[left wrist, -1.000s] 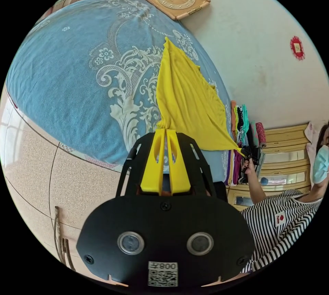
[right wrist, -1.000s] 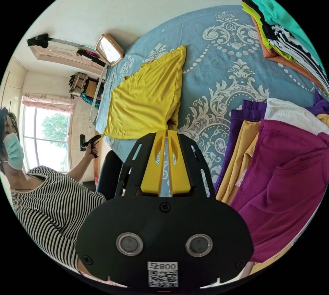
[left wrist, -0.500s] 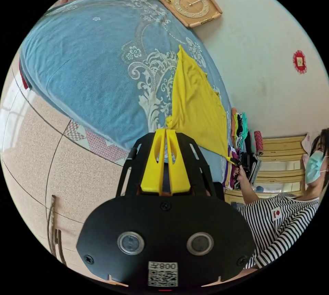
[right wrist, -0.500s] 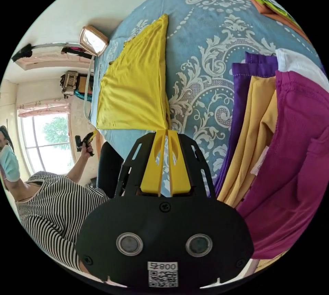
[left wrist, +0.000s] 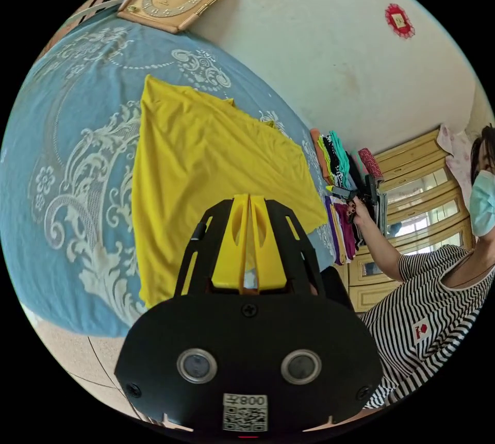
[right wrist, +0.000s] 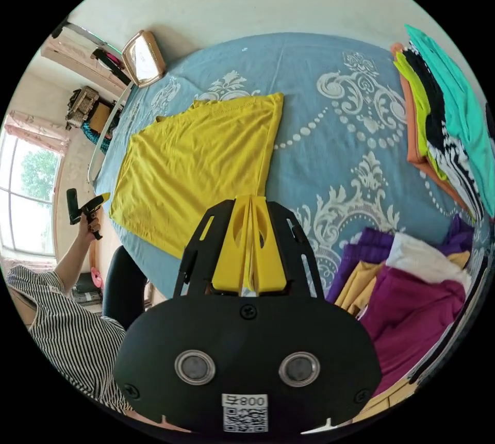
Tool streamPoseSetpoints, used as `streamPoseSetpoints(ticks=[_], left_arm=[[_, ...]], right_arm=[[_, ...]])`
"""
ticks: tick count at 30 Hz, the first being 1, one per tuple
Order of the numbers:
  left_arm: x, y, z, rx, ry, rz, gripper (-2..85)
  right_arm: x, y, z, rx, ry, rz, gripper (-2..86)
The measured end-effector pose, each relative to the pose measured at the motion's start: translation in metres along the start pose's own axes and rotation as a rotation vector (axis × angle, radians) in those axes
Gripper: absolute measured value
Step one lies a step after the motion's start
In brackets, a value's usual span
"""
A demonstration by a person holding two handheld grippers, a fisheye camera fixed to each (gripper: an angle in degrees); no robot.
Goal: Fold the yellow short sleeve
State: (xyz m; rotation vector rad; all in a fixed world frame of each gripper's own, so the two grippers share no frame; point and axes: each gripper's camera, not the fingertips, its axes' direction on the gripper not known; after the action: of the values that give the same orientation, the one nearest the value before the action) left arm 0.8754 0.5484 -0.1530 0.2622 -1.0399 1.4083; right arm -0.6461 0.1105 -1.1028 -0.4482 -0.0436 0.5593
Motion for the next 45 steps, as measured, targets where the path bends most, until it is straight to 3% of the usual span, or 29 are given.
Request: streamPoseSetpoints(ticks=[9, 15, 21, 30, 36, 41, 45], left_arm=[[0.062, -0.135, 0.109, -0.058, -0.002, 0.184, 1.5], [0.104, -0.199, 0.174, -0.089, -0.085, 0.271, 3.1], [0.137, -0.245, 0.232, -0.190, -0.285, 0.292, 1.6], [0.184, -0.286, 0.224, -0.044, -0.251, 0.303, 0.5], [0.195, -0.305, 0.252, -0.118, -0.303, 0.266, 0.9], [0.205, -0.296, 0.213, 0.006, -0.197, 0.236, 1.3], [0.209, -0.279, 0.183, 0.041, -0.268, 0.231, 0.8]], right_arm=[[-0.022, -0.135, 0.042, 0.052, 0.130, 0.069, 5.9], [-0.031, -0.155, 0.073, 0.004, 0.159, 0.096, 4.8], [-0.045, -0.154, 0.075, 0.023, 0.144, 0.050, 2.6], [-0.068, -0.156, 0.036, 0.149, 0.101, -0.013, 1.1], [-0.042, -0.162, 0.068, 0.063, 0.051, 0.098, 1.4], [-0.032, -0.140, 0.062, 0.134, 0.024, 0.138, 1.4], [-0.051, -0.105, 0.039, 0.218, 0.020, 0.054, 1.0]])
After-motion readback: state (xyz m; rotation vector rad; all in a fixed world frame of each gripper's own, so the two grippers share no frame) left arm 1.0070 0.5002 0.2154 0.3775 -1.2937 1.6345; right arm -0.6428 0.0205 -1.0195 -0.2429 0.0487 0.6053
